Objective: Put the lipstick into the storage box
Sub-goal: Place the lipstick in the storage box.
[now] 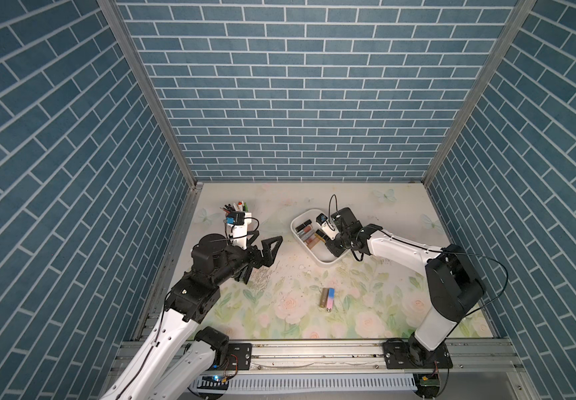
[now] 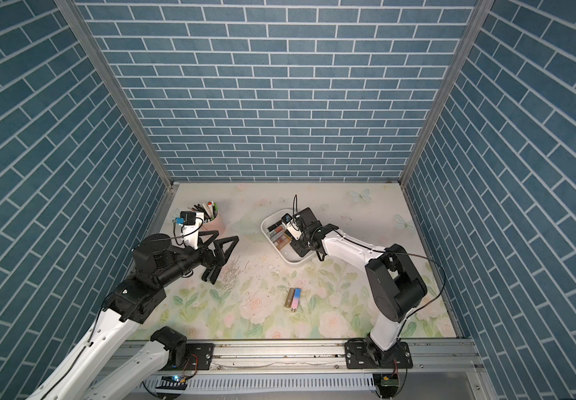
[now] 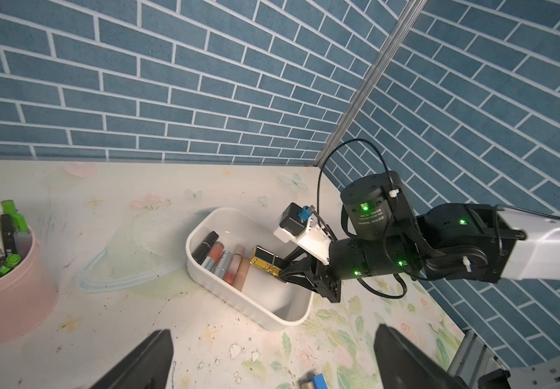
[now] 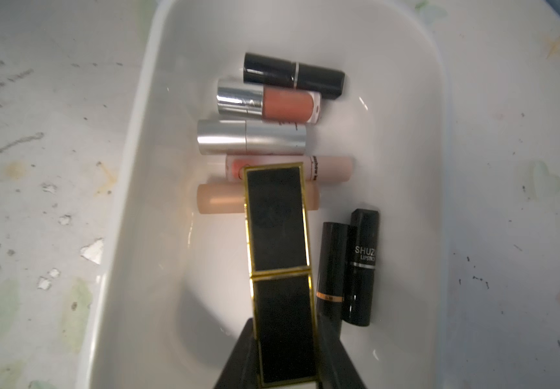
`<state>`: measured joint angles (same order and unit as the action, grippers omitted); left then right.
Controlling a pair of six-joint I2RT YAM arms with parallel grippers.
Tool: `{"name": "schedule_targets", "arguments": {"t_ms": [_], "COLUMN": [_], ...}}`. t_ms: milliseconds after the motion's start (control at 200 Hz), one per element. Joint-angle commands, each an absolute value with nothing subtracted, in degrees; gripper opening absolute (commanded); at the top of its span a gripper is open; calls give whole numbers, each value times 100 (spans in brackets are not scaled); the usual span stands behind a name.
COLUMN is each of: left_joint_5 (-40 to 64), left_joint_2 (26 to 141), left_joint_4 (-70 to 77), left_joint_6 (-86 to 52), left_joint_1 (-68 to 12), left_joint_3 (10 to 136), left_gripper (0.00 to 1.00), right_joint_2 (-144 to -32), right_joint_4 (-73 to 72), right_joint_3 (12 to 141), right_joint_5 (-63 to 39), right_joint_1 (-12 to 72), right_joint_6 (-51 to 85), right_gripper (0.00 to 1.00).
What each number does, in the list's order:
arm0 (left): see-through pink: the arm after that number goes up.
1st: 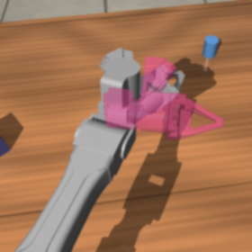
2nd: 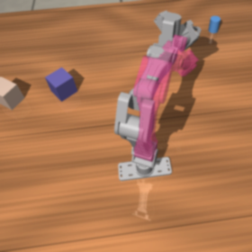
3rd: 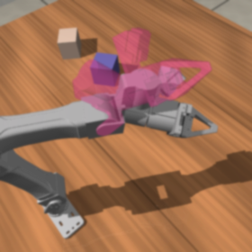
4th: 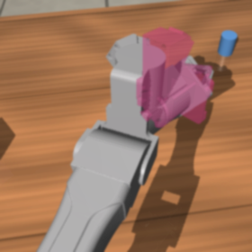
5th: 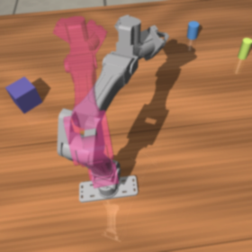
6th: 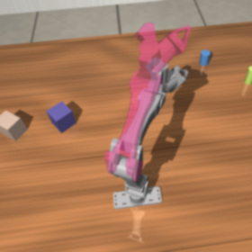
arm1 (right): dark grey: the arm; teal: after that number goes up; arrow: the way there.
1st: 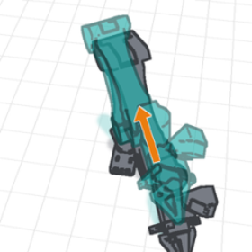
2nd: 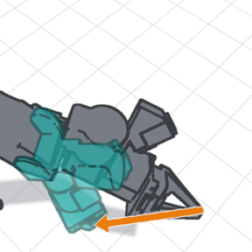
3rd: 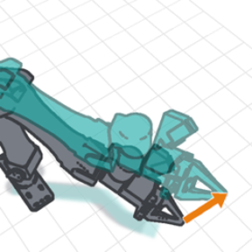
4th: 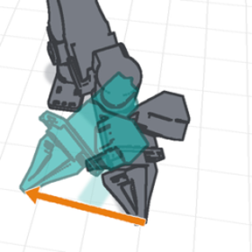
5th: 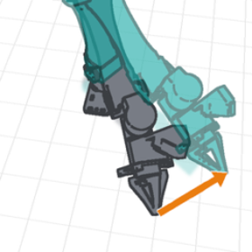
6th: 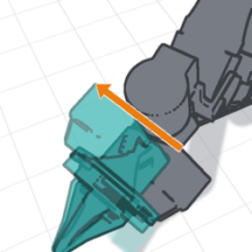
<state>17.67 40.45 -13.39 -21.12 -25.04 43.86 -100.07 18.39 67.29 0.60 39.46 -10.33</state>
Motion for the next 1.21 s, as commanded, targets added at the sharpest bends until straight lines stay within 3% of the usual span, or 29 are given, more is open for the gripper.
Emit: {"name": "schedule_targets", "arguments": {"t_ms": [0,370,625,855,1200], "left_joint_5": [1753,1777,1753,1803,1837], "left_joint_2": [4040,4052,4055,4127,4263], "left_joint_4": [-1324,-1309,-1331,-1233,-892], "left_joint_6": [-2074,-2066,-2075,-2101,-2187], "left_joint_1": [-2506,-2510,-2505,-2507,-2505], "left_joint_3": [4272,4192,4190,4132,3763], "left_gripper": [100,100,99,100,100], "right_joint_2": [-10247,-10948,-10873,-9868,-7882], "right_joint_4": [2262,2486,2345,2081,1574], "right_joint_3": [7062,7374,7256,7009,5656], "right_joint_5": [95,112,146,-56,-890], "right_joint_1": [3947,3937,3931,3885,3891], "right_joint_6": [-1360,-1573,-1546,-1231,881], "right_gripper": [0,2,28,57,64]}}
